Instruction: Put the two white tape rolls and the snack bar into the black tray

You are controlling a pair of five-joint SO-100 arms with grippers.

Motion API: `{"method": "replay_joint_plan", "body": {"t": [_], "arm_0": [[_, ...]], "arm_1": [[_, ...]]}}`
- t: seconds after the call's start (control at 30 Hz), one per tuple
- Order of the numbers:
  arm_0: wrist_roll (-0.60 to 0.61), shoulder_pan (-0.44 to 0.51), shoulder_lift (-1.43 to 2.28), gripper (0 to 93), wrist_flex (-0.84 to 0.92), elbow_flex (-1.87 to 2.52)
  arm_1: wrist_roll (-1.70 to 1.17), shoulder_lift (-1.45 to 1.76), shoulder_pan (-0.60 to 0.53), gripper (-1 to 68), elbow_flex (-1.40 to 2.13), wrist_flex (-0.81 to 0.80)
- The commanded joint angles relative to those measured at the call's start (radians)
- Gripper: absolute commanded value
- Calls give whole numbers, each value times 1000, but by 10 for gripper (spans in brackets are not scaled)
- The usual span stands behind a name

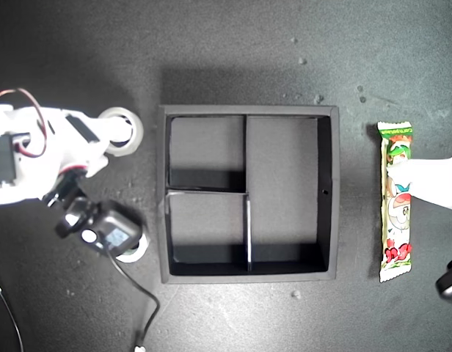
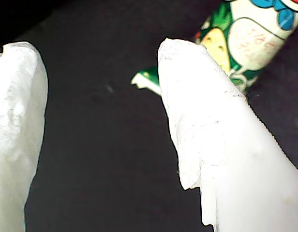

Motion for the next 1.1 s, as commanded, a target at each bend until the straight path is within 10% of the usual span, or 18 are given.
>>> {"method": "replay_joint_plan", "body": {"t": [0.0,0.63,1.07], "arm_0": [[-15,-20,-58,135,-6,-66],[-9,-80,55,0,232,-189],[34,-17,123,0,508,-715]], "arm_1": [[-38,-3,-20,152,17,49],[-232,-560,-101,208,-268,87],[-112,-655,-193,71,-163,-179]]}}
